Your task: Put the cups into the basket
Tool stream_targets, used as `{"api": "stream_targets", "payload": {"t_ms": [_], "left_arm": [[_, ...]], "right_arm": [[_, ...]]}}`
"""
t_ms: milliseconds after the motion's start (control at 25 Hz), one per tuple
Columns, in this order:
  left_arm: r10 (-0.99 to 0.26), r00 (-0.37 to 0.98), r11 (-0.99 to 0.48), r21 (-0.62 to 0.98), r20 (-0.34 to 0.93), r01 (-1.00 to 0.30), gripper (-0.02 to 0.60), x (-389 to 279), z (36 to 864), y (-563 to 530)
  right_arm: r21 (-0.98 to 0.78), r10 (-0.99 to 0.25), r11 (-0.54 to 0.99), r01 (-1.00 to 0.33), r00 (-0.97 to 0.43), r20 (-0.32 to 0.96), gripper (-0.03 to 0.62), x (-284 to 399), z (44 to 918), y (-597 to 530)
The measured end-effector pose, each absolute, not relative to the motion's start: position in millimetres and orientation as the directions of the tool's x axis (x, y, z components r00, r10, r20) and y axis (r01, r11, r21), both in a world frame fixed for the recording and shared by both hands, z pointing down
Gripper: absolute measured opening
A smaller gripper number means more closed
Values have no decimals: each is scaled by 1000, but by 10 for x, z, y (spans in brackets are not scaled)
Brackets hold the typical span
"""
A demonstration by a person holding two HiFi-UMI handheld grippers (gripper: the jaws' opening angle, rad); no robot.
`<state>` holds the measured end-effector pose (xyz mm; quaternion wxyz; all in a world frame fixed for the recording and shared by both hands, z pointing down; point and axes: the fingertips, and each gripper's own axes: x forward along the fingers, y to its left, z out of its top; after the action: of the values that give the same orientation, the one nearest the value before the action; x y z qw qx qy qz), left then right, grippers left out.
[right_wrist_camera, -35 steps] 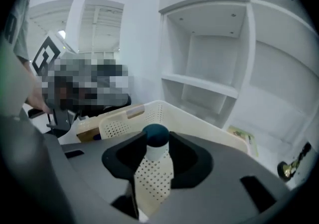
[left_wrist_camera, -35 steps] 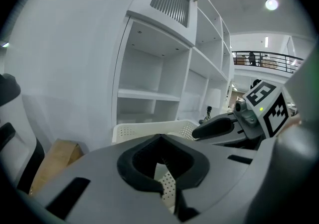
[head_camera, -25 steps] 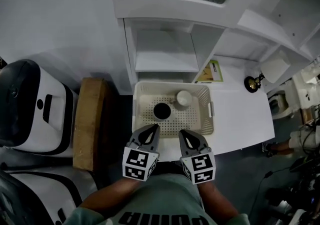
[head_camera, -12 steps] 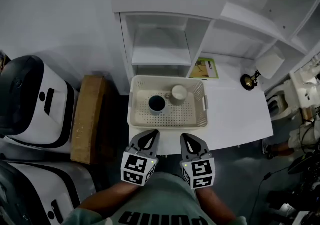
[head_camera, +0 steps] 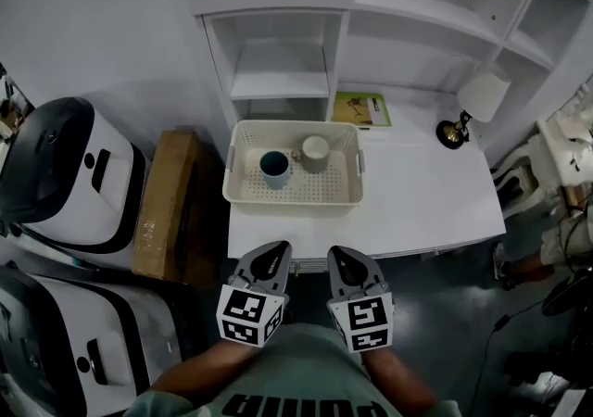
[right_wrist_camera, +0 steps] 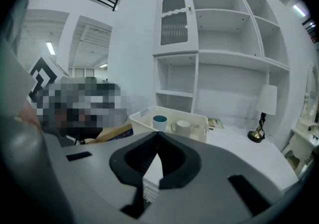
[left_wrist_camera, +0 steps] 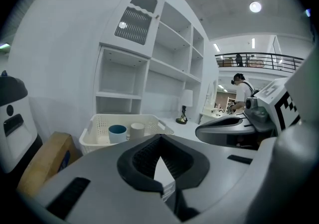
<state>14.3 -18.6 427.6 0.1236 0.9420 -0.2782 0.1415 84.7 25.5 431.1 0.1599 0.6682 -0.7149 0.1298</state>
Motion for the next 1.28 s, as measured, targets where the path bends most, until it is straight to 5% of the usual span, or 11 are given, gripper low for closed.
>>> {"api": "stream_targets", "payload": {"t_ms": [1280], "left_arm": [[-522, 789, -812, 94, 323, -575, 3, -830, 4271, 992]], "right_arm": [[27, -907, 63, -998, -46, 418, 12, 41, 4419, 1447]]}}
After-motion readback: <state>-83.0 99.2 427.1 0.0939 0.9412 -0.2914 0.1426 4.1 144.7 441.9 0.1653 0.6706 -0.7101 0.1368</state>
